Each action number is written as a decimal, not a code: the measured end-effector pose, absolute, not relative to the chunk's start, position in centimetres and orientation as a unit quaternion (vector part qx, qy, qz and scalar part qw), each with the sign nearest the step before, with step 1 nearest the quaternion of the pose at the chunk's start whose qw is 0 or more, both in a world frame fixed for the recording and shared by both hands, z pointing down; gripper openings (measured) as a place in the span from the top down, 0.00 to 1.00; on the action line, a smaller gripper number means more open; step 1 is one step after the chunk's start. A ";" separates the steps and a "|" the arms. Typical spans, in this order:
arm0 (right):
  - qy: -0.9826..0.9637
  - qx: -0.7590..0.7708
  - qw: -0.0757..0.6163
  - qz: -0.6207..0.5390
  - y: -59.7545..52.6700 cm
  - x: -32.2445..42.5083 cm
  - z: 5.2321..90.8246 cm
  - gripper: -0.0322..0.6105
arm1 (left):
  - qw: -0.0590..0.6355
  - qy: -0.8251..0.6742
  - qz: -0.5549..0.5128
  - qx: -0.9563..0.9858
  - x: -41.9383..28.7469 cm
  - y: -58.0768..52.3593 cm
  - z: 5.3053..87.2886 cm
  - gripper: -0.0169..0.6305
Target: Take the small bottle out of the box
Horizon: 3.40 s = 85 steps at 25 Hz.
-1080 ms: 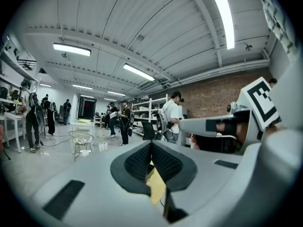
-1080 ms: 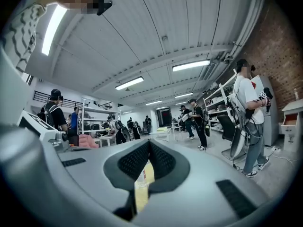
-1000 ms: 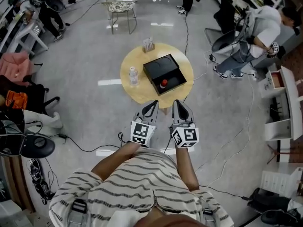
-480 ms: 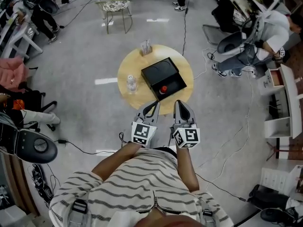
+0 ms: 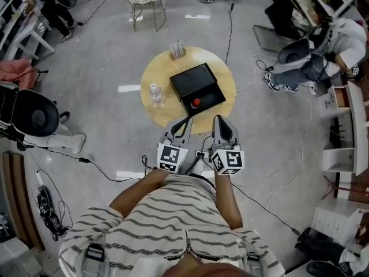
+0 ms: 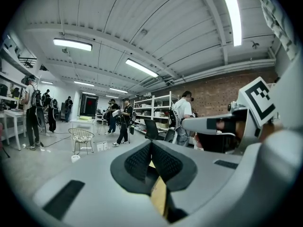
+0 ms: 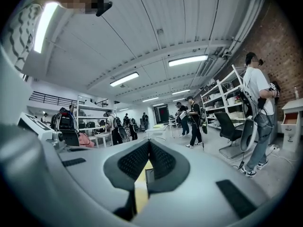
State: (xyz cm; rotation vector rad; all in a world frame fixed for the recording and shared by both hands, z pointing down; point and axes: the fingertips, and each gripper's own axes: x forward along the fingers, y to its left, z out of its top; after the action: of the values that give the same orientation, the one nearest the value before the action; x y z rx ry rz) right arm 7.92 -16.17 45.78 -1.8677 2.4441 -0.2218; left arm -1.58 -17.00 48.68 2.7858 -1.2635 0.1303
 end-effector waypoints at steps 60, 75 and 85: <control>0.821 -0.552 -0.021 -0.143 -17.5 11.7 53.6 0.92 | 0.125 -0.487 0.171 0.847 3.5 -24.2 64.9 0.82; 0.818 -0.554 -0.031 -0.154 -16.7 12.1 54.5 0.92 | 0.127 -0.486 0.187 0.844 4.1 -25.1 67.3 0.75; 0.814 -0.556 -0.037 -0.160 -16.2 12.6 54.7 0.92 | 0.136 -0.487 0.208 0.837 4.3 -26.5 69.8 0.71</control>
State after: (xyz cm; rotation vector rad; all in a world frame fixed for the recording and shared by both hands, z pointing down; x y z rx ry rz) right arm 12.64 -16.17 54.74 -1.7905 2.6205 -0.5148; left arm 4.27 -26.49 69.77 2.4243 -1.4104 0.6024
